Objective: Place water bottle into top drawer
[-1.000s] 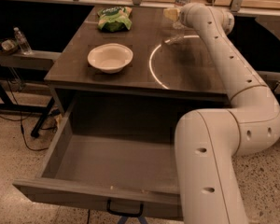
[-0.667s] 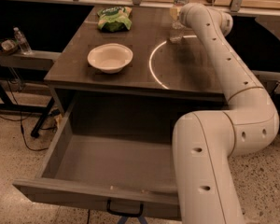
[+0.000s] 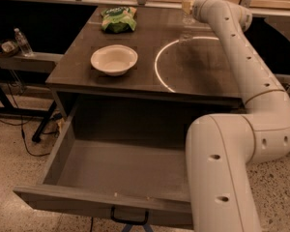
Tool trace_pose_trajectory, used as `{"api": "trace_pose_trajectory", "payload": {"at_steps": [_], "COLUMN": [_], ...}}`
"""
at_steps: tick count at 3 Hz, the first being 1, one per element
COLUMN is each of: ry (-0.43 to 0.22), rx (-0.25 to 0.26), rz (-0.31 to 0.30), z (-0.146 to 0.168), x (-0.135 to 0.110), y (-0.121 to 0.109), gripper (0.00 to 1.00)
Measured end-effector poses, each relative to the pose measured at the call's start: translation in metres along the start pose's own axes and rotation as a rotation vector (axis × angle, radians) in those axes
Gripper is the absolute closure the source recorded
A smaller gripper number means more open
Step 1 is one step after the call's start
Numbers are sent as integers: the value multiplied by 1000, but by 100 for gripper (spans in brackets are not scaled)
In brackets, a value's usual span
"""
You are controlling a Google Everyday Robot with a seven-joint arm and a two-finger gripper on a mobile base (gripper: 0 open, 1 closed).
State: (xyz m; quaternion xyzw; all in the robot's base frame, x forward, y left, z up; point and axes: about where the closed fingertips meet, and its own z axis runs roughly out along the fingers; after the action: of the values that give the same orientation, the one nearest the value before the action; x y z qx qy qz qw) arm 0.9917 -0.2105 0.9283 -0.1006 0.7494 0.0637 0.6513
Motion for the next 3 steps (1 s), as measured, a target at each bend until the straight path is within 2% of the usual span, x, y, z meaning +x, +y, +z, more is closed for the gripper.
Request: {"api": "trace_pose_trajectory", "payload": {"at_steps": [1,2,3], "ry": [-7,-31,-13], "rx": [-70,-130,-180], "rz": [8,24,46], "z": [-30,-87,-104], "x": [-27,-52,-39], "y": [7,-2,15], "gripper": [100,100,100]}}
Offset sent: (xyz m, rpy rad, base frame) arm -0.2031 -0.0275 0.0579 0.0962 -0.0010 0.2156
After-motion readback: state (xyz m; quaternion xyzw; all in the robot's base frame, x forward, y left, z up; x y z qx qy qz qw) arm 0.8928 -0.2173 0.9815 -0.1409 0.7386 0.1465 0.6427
